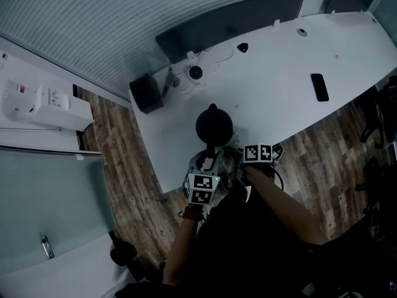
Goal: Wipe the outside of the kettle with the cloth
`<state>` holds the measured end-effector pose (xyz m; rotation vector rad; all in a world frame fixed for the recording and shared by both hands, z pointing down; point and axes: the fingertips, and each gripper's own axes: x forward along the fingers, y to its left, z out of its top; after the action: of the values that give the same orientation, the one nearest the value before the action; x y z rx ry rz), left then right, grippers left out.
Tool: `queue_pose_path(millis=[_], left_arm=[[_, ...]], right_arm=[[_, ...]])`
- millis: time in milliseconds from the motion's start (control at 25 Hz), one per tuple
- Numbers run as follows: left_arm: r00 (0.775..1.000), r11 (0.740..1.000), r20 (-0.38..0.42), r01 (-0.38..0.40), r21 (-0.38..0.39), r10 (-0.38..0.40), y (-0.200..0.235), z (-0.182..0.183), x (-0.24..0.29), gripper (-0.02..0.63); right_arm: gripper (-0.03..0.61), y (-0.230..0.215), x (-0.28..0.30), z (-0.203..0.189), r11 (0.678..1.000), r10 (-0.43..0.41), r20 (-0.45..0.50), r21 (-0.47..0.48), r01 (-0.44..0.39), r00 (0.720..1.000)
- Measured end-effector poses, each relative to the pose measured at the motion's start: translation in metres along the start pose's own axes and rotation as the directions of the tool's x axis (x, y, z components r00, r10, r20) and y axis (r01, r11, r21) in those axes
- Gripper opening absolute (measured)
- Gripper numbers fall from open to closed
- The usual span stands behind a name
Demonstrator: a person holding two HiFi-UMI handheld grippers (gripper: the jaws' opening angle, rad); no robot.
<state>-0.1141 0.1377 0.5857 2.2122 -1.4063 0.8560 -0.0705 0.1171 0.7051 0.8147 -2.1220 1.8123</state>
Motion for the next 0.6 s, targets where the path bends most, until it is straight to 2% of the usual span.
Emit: queue_pose_path(millis=[80, 160, 280, 400, 520, 600], left_arm=[[1.0, 1.0, -0.002, 0.002, 0.0, -0.002, 0.0, 0.001, 0.001, 0.127], [1.0, 1.0, -0.009, 0.006, 0.001, -0.006, -0.001, -0.001, 0.0, 0.127], [1.0, 1.0, -0.016, 0.011, -0.004, -0.011, -0.001, -0.002, -0.001, 0.127], [1.0, 1.0, -0.008, 0.009, -0.011, -0.01, 0.001, 0.001, 0.0, 0.127], [1.0, 1.0, -0.008, 0.005, -0.015, -0.005, 0.002, 0.0, 0.0, 0.127], [1.0, 1.0, -0.006, 0.004, -0.016, -0.004, 0.002, -0.001, 0.0, 0.127]], right_arm=[[0.117, 0.006, -0.011, -0.004, 1.0, -0.002, 0.007, 0.009, 0.002, 1.0], [0.117, 0.016, -0.035, -0.014, 0.999, 0.04, 0.033, 0.027, -0.04, 0.999], [0.117, 0.036, -0.084, -0.006, 0.987, 0.14, 0.163, 0.054, -0.151, 0.977], [0.117, 0.076, -0.113, 0.033, 0.966, 0.251, 0.286, -0.019, -0.257, 0.925], [0.117, 0.129, -0.112, 0.078, 0.934, 0.356, 0.348, -0.144, -0.326, 0.867], [0.117, 0.141, -0.098, 0.094, 0.936, 0.346, 0.345, -0.191, -0.296, 0.872]])
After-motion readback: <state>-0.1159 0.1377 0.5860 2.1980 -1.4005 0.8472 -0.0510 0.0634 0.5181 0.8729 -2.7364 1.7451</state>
